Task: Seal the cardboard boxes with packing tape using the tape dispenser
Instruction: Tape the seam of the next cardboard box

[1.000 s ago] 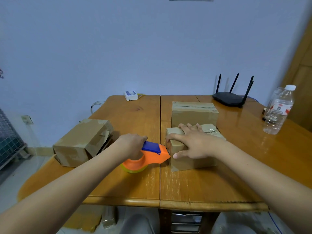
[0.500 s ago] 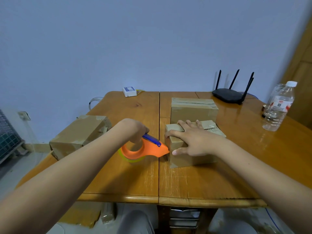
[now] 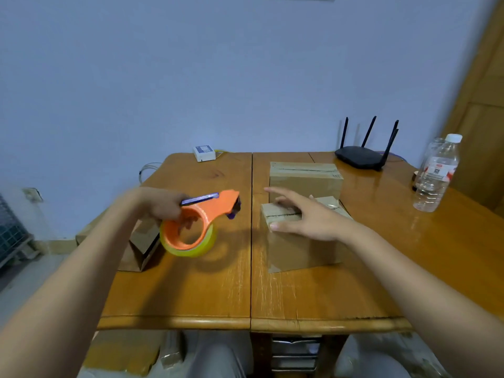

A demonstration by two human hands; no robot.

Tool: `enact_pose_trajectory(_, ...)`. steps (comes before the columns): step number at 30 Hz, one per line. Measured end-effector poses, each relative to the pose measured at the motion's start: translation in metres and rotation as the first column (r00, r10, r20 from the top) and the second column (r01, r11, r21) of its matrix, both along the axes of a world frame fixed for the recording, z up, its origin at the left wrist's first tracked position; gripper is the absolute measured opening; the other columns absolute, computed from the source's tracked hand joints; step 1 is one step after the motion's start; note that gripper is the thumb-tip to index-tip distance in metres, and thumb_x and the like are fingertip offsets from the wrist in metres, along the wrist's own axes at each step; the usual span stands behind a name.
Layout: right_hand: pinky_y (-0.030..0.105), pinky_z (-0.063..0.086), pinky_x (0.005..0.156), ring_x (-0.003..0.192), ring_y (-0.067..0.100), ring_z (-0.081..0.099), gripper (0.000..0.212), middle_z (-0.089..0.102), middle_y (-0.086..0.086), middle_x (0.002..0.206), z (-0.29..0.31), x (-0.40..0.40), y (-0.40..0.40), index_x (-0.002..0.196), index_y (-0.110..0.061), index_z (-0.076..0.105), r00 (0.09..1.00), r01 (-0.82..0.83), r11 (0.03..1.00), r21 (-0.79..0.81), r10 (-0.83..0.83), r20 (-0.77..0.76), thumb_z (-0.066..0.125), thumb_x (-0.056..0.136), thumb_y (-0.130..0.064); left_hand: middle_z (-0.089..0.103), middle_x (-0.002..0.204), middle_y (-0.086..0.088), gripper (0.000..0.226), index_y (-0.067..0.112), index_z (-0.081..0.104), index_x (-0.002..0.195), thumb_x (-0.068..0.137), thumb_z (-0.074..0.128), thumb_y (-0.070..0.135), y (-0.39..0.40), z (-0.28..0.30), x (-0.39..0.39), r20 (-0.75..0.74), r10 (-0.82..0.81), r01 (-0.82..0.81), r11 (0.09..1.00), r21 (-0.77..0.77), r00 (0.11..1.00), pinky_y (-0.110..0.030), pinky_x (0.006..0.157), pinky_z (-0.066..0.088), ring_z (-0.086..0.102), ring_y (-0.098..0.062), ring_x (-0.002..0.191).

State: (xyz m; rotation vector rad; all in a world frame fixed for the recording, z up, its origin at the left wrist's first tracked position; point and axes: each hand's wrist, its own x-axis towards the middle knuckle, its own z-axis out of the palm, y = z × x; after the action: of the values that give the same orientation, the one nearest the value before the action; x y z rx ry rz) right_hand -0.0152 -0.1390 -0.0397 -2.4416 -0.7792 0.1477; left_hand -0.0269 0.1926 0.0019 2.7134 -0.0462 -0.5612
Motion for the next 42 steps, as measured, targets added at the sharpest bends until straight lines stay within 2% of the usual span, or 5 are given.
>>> enact_pose_trajectory(11,0.061,-0.005,0.122,0.154,0.024,0.014,0.060,0.025,0.001,0.165,-0.011,-0.009,0.009,0.156,-0.034,0.030,0.956,0.197,0.948,-0.250,-0.129,0.264,0.021,0.103,-0.060,0.071,0.111,-0.019,0.040,0.007,0.059,0.123,0.086,0.059,-0.010,-0.075,-0.073,-0.047,-0.194,0.222,-0.256,0.294,-0.921,0.955,-0.044,0.067,0.061,0.072,-0.030,0.091)
enact_pose_trajectory(24,0.059,0.015,0.121,0.145,0.040,0.030,0.046,0.039,0.012,0.157,-0.020,0.005,-0.001,0.149,-0.033,0.042,0.848,0.530,0.837,-0.135,-0.518,0.114,0.038,0.103,-0.030,0.069,0.115,-0.023,0.046,0.009,0.060,0.121,0.076,0.069,-0.001,-0.118,-0.085,-0.052,-0.269,0.159,-0.305,0.294,-0.906,0.950,-0.051,0.089,0.057,0.069,-0.035,0.100)
enact_pose_trajectory(28,0.019,0.044,0.057,0.072,0.012,0.058,0.038,0.063,0.001,0.106,-0.005,0.000,-0.021,0.131,-0.018,0.056,0.745,0.631,0.694,0.347,-0.666,-0.025,0.051,0.095,-0.007,0.074,0.099,-0.018,0.033,0.008,0.060,0.117,0.089,0.054,-0.010,-0.122,-0.079,-0.055,-0.283,0.208,-0.321,0.186,-0.929,0.937,-0.049,0.068,0.061,0.073,-0.033,0.086)
enact_pose_trajectory(33,0.037,0.049,0.086,0.109,0.031,0.058,0.055,0.058,0.012,0.127,-0.002,0.004,-0.053,0.142,-0.004,0.047,0.637,0.771,0.605,0.197,-0.730,-0.249,0.045,0.104,-0.043,0.074,0.087,-0.017,0.025,0.008,0.058,0.107,0.091,0.051,-0.009,-0.116,-0.064,-0.055,-0.331,0.249,-0.350,0.035,-0.936,0.910,-0.055,0.075,0.060,0.068,-0.037,0.091)
enact_pose_trajectory(42,0.036,0.052,0.063,0.077,0.024,0.061,0.063,0.062,0.008,0.092,0.002,-0.008,-0.060,0.119,-0.011,0.058,0.603,0.784,0.543,0.302,-0.550,-0.578,0.025,0.103,-0.062,0.071,0.101,-0.018,0.032,0.009,0.057,0.118,0.089,0.057,-0.006,-0.117,-0.048,-0.050,-0.330,0.249,-0.358,0.076,-0.931,0.910,-0.050,0.065,0.062,0.071,-0.036,0.091)
